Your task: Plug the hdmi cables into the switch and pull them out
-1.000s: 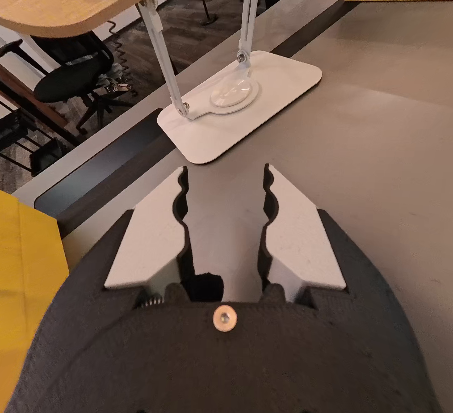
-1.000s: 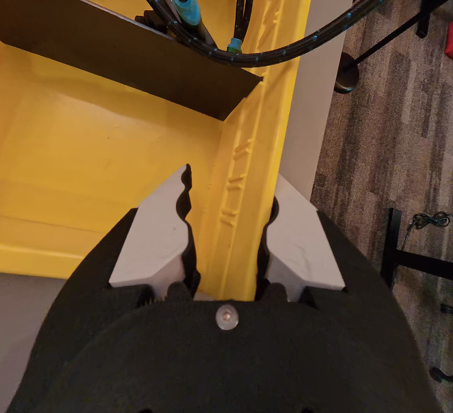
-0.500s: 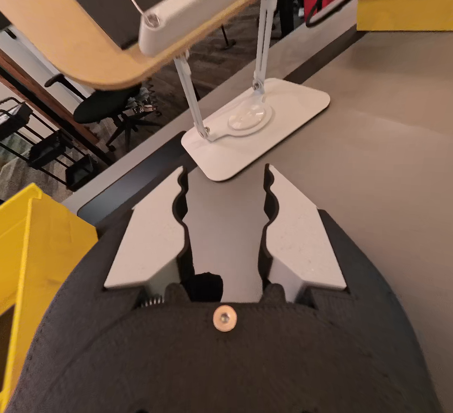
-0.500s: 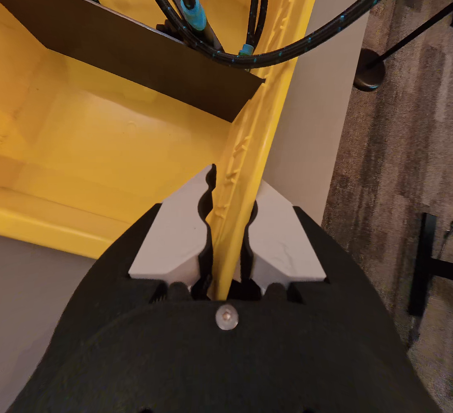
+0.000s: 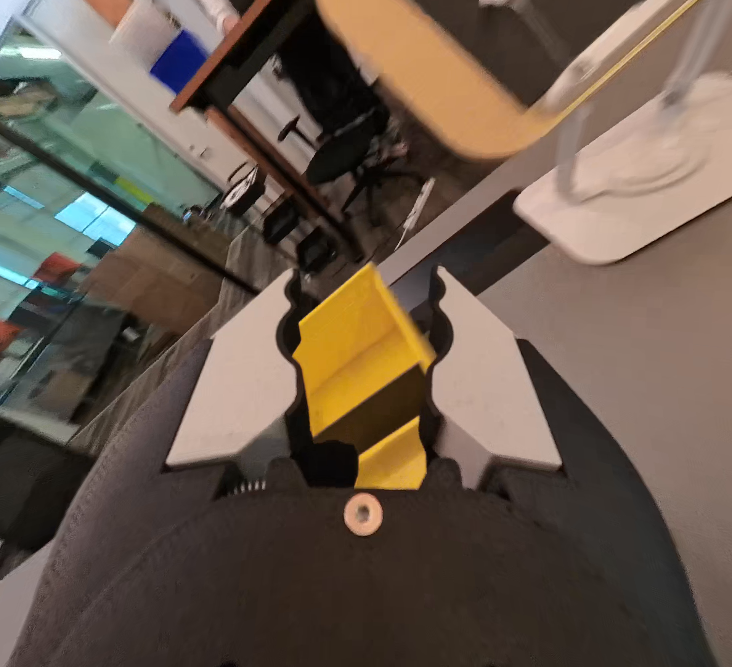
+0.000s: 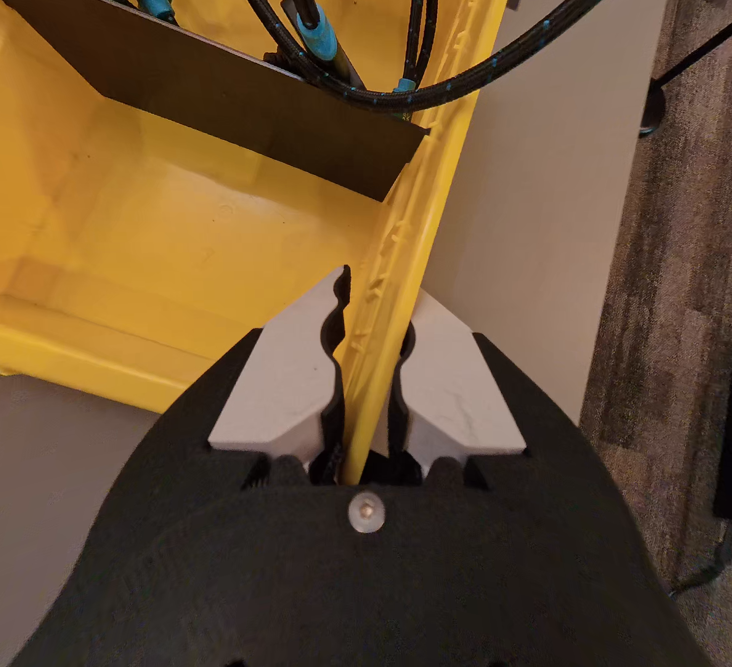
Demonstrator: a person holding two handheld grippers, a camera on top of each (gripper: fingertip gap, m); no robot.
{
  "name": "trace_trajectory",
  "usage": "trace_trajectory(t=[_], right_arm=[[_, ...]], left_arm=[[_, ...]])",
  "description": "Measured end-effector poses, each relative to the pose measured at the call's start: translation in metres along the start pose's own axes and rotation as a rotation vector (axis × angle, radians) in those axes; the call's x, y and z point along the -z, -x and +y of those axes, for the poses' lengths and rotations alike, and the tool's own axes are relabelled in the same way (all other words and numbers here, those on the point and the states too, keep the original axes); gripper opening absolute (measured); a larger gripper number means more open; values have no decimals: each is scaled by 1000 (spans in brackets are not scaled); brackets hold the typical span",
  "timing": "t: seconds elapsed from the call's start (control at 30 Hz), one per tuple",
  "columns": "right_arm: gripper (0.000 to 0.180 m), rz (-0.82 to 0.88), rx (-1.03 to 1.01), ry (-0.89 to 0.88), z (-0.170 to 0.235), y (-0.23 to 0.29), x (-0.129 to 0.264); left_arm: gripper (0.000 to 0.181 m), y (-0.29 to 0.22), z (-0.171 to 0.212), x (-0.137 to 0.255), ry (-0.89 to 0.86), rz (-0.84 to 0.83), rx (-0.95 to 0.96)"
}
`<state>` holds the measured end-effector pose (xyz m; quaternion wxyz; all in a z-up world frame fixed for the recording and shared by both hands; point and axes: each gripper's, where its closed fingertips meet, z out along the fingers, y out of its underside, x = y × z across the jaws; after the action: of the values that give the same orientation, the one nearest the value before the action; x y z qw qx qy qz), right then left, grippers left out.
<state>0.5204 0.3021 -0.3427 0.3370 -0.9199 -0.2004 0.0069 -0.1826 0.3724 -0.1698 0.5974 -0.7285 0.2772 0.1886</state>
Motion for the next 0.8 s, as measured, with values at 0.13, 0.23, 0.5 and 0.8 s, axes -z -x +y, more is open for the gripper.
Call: trace_trajectory(t=[0.13,0.23,0.5,0.8], right_arm=[[15,-33,29,-6,3,28,7],[16,-67,46,-17,1,50,9],[15,-146,107,-32,-12,107,7],[20,-221,176,-41,-27,163,2]], left_arm=[[78,57,91,9,231,-55,19],[95,88,163,19,384,-87,90],[113,101,264,34,512,-81,316],[96,76,284,17,501,62,510]])
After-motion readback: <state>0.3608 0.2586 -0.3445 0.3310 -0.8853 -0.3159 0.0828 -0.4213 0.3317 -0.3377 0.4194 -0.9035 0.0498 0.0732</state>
